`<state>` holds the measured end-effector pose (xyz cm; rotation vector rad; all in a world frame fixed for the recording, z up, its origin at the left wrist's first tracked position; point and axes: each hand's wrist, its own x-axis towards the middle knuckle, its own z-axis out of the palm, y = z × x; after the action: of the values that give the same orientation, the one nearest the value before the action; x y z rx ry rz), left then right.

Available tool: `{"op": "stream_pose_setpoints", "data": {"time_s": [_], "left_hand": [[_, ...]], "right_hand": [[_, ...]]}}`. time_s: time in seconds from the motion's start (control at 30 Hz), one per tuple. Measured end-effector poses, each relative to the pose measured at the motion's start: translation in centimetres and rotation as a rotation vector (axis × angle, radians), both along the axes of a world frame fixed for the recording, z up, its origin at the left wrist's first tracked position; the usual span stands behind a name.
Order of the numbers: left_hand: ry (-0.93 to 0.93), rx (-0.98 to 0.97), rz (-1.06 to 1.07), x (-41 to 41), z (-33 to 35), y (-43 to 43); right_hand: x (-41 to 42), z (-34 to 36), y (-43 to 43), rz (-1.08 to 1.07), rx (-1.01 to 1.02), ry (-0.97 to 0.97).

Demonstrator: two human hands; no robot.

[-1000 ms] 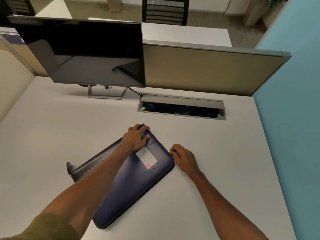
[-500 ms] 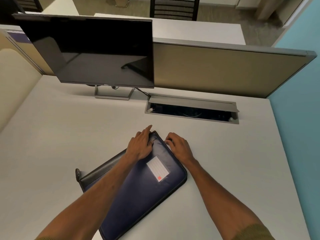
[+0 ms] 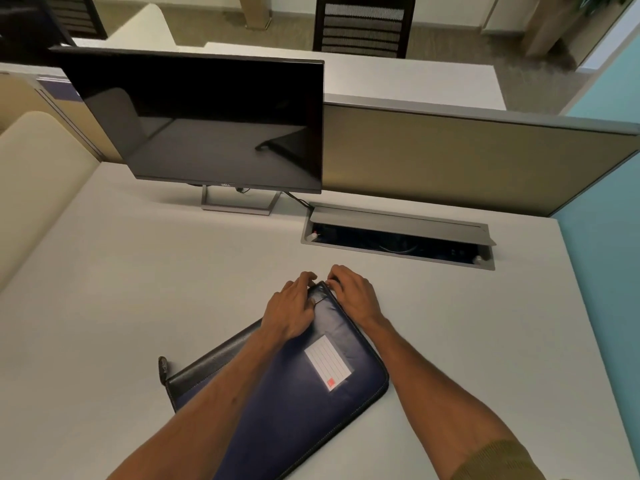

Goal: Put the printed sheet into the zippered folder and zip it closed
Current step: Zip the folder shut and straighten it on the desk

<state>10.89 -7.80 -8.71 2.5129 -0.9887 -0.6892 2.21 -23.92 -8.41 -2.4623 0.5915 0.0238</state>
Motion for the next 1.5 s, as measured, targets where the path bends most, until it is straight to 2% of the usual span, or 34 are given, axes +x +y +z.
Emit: {"op": "stream_pose_setpoints", "data": {"time_s": [0.5,0.77,0.93,1.03,1.13,1.3,1.5], "left_hand": [[0.051,0.069,-0.089,-0.3,1.1,0.9],[0.051,0.188,-0.068,-1.6,2.2,3.8],[-0.009,0.266,0.007,-2.3,3.1,7.9],[-0.037,0.305,0.050,-2.8,3.4,10.3],[-0.070,0.323,0.088,-3.3,3.7,11.7],[-0.055,0.314,0.109,-4.2,4.1,12.3],[-0.040,0.346,0.102,-4.9,4.6,12.3]], "right_hand": [[0.1,1.7,1.3,-0.121,-0.026,0.080],[-3.4,3.5,3.1,-0.198,-0.043,0.121],[-9.0,3.5,5.7,-0.466,-0.209,0.055],[-13.4,3.5,7.2,-0.578,-0.297,0.167],[-16.9,2.3,8.8,-0.568,-0.233,0.282],[-19.8,0.3,13.6,-0.454,-0.041,0.335],[-17.9,1.7,13.8,-0.757,0.272,0.228]]}}
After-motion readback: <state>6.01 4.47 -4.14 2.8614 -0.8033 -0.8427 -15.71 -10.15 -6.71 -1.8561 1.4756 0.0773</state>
